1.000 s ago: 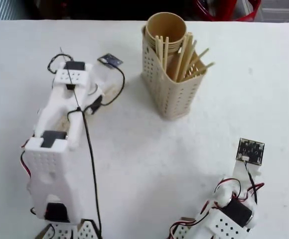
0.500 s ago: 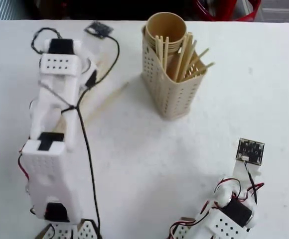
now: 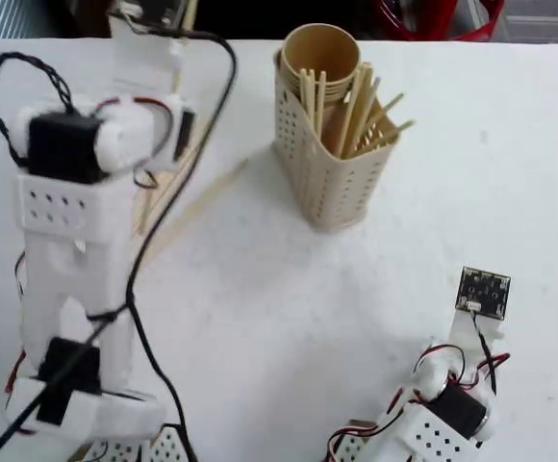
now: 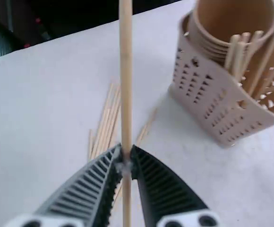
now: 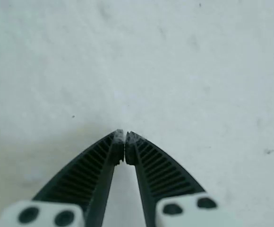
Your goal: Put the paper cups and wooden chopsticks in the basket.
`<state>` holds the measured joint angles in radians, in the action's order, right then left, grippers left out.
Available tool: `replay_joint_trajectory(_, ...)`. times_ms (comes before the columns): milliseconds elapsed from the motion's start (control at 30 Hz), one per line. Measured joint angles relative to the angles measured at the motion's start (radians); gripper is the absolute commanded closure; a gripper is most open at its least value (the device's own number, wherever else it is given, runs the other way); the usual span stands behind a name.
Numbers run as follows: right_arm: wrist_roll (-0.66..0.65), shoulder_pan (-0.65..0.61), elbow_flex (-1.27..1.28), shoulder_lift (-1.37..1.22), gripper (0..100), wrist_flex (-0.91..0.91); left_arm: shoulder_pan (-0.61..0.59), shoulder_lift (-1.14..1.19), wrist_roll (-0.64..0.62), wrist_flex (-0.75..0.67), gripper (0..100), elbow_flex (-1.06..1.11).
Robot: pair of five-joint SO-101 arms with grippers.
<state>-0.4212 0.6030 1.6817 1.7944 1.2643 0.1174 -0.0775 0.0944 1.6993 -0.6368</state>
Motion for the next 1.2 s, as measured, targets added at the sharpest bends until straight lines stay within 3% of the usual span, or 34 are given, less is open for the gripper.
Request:
replay_joint_trajectory(133,0.0,0.0,0.0,0.0,98.0,0.0,0.161,-0.129,-0.017,-0.1,98,0.077)
replay_joint_trajectory(333,0.0,0.0,0.0,0.0,98.0,0.0,0.339,-0.207,-0.057,-0.381,98,0.249)
replay_joint_trajectory(533,0.0,0.0,0.0,0.0,98.0,0.0,0.419,-0.209,-0.075,-0.781,98,0.496)
replay_joint_trajectory(733,0.0,0.0,0.0,0.0,98.0,0.0,0.471,-0.206,-0.075,-1.077,98,0.516)
replay_joint_trajectory(933,0.0,0.0,0.0,0.0,98.0,0.0,0.473,-0.069,-0.075,-1.151,98,0.5)
replay_joint_trajectory(1200,0.0,0.0,0.0,0.0,98.0,0.0,0.422,0.109,-0.075,-1.119,98,0.316)
